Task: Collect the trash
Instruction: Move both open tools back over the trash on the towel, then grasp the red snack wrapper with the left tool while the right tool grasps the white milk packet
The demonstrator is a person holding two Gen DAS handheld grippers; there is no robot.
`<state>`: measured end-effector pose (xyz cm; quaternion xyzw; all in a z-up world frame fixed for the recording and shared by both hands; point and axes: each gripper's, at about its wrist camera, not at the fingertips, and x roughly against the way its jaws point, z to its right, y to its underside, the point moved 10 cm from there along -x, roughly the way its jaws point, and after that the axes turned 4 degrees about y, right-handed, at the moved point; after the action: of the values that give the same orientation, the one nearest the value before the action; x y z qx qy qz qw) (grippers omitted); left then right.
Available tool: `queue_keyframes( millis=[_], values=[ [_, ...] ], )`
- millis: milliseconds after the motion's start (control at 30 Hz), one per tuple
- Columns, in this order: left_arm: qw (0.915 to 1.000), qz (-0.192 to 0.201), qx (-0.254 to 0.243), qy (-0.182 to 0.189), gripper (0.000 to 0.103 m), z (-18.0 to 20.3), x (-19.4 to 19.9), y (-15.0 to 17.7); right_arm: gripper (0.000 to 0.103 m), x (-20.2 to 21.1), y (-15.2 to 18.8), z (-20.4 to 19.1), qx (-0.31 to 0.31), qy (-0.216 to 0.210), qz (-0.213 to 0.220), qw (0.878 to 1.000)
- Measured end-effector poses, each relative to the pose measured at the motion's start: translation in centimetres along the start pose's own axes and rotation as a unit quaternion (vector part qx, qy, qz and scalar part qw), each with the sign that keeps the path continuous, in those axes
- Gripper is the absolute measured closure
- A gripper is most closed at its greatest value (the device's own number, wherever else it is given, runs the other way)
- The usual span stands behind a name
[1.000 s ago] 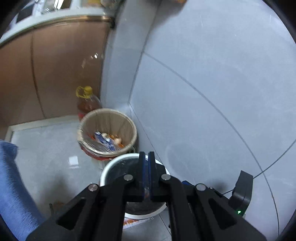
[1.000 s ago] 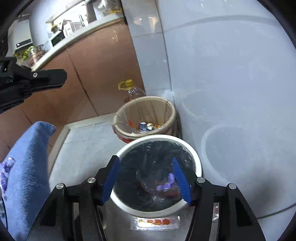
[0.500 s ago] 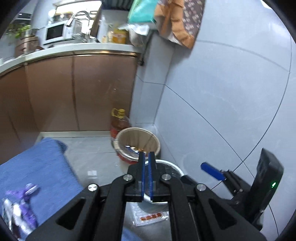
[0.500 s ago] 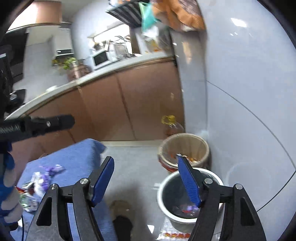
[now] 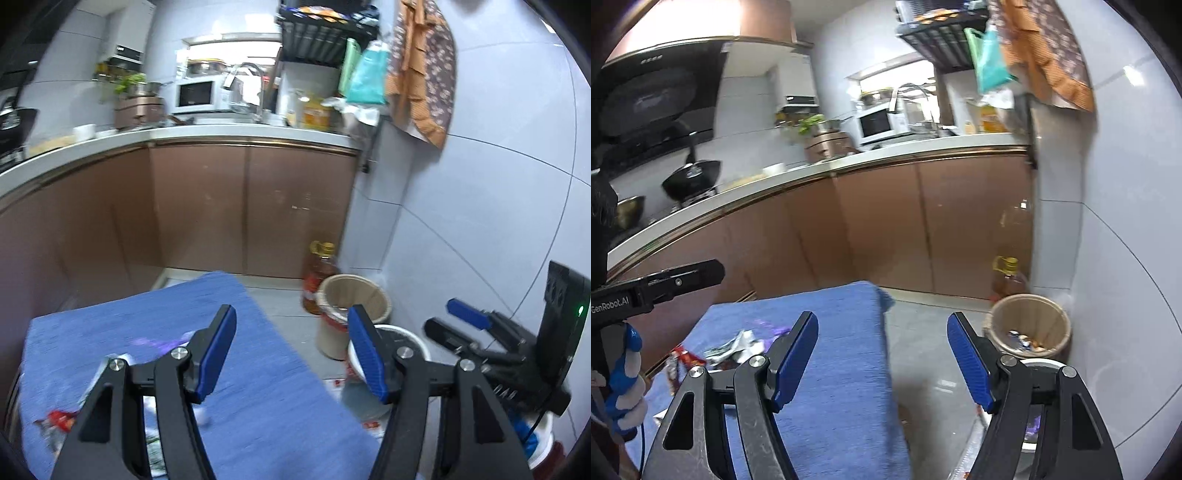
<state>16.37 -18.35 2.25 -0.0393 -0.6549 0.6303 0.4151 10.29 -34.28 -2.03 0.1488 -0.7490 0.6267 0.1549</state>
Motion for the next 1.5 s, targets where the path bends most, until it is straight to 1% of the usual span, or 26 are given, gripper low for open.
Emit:
queue_keyframes(
  millis=[100, 200, 267, 400, 500, 633, 800, 833, 933, 1000, 1033, 1100, 1133, 1233, 1300, 1333, 1400, 1500],
  values=[
    [0.9995, 0.003, 0.013, -0.029, 0.042, -3.3, 2.9, 1.5, 0.033, 0.3, 0.1, -2.1, 0.012, -0.020, -0.003, 1.000],
    [0.9973, 0.002, 0.032, -0.067, 0.042, -7.3, 5.7, 3.7, 0.033, 0.6, 0.5, -4.4, 0.025, -0.040, -0.008, 0.999],
    [0.9952, 0.001, 0.046, -0.087, 0.042, -9.9, 7.4, 5.4, 0.033, 0.4, 0.8, -6.4, 0.037, -0.063, -0.016, 0.997],
    [0.9868, 0.000, 0.080, -0.141, 0.042, -15.4, 10.5, 8.8, 0.033, -0.8, 2.4, -10.2, 0.055, -0.107, -0.042, 0.992],
    [0.9797, -0.002, 0.107, -0.169, 0.042, -18.6, 12.3, 11.4, 0.033, -2.5, 4.1, -13.2, 0.066, -0.143, -0.072, 0.985],
    [0.9709, -0.022, 0.126, -0.203, 0.042, -21.6, 13.1, 15.0, 0.033, -4.6, 6.2, -16.3, 0.083, -0.174, -0.107, 0.975],
    [0.9622, -0.051, 0.164, -0.212, 0.042, -23.7, 12.3, 18.8, 0.033, -7.0, 8.7, -19.4, 0.110, -0.214, -0.145, 0.960],
    [0.9614, -0.054, 0.173, -0.207, 0.042, -23.8, 12.0, 19.3, 0.033, -7.1, 9.1, -19.8, 0.113, -0.221, -0.150, 0.957],
    [0.9603, -0.065, 0.189, -0.195, 0.042, -24.1, 11.5, 20.8, 0.033, -7.3, 10.8, -21.7, 0.127, -0.266, -0.175, 0.939],
    [0.9587, -0.075, 0.192, -0.197, 0.042, -24.3, 10.9, 21.4, 0.033, -7.0, 12.7, -23.6, 0.143, -0.303, -0.200, 0.921],
    [0.9583, -0.078, 0.193, -0.196, 0.042, -24.4, 10.7, 21.4, 0.033, -6.8, 13.3, -24.1, 0.149, -0.312, -0.207, 0.915],
    [0.9575, -0.085, 0.194, -0.196, 0.042, -24.6, 10.0, 21.5, 0.033, -6.4, 15.1, -25.9, 0.173, -0.336, -0.223, 0.899],
    [0.9575, -0.086, 0.193, -0.196, 0.042, -24.7, 9.6, 21.3, 0.033, -6.2, 15.5, -26.5, 0.181, -0.341, -0.226, 0.894],
    [0.9587, -0.095, 0.191, -0.188, 0.042, -25.2, 8.5, 21.0, 0.033, -5.2, 16.9, -29.1, 0.218, -0.371, -0.230, 0.873],
    [0.9572, -0.105, 0.189, -0.192, 0.042, -25.7, 7.6, 21.0, 0.032, -4.7, 17.4, -30.6, 0.245, -0.385, -0.228, 0.860],
    [0.9565, -0.112, 0.190, -0.191, 0.042, -26.0, 7.1, 21.2, 0.032, -4.6, 17.6, -30.9, 0.255, -0.390, -0.228, 0.855],
    [0.9542, -0.125, 0.200, -0.184, 0.042, -26.7, 6.3, 21.9, 0.032, -4.1, 18.4, -32.3, 0.287, -0.402, -0.227, 0.839],
    [0.9519, -0.134, 0.211, -0.177, 0.042, -27.5, 5.6, 22.8, 0.032, -3.9, 19.6, -33.7, 0.324, -0.410, -0.226, 0.822]
  ],
)
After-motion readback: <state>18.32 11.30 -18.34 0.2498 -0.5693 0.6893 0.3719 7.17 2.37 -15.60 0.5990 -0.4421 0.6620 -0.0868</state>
